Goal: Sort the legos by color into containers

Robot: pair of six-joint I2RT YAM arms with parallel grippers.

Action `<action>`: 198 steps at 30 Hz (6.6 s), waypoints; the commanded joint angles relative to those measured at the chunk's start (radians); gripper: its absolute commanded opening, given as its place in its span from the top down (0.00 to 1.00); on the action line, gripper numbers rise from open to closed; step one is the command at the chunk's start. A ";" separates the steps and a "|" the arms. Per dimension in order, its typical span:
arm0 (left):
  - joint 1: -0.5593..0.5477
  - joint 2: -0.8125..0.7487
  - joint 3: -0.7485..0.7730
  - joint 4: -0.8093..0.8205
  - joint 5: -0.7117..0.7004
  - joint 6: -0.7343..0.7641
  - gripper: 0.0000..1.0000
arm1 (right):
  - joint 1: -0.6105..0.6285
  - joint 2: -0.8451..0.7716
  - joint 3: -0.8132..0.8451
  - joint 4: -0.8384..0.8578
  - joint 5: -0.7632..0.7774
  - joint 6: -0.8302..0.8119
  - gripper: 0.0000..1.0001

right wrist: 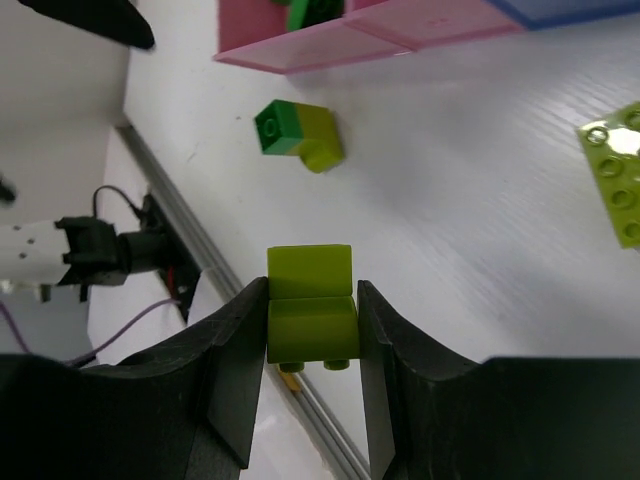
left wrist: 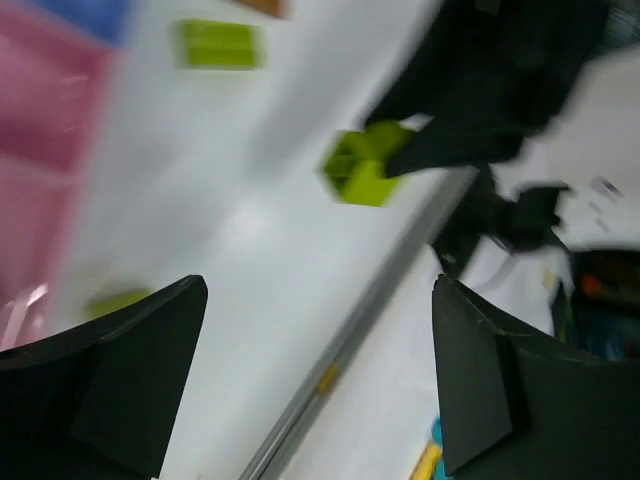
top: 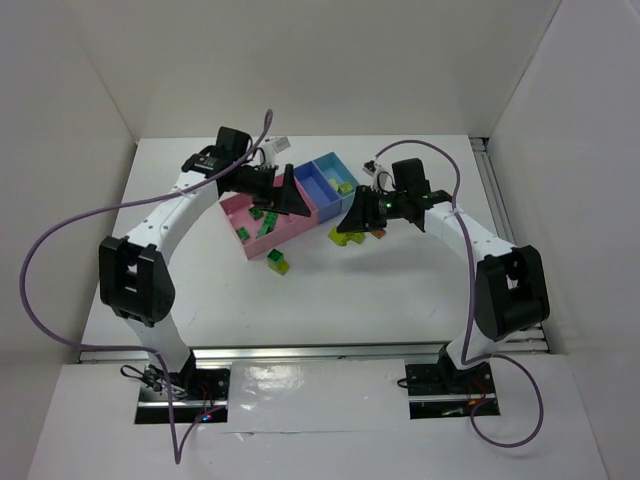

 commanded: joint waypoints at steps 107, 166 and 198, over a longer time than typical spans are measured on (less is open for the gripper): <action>0.043 0.313 0.479 -0.113 -0.586 -0.304 0.15 | 0.134 0.551 0.647 0.158 0.449 0.206 0.68; -0.268 0.082 -0.222 -0.031 -0.847 -0.059 0.50 | 0.131 -0.142 -0.071 0.033 0.634 0.151 0.35; -0.039 0.071 -0.070 -0.027 -0.046 -0.030 1.00 | 0.349 -0.043 0.188 -0.226 0.499 -0.340 0.07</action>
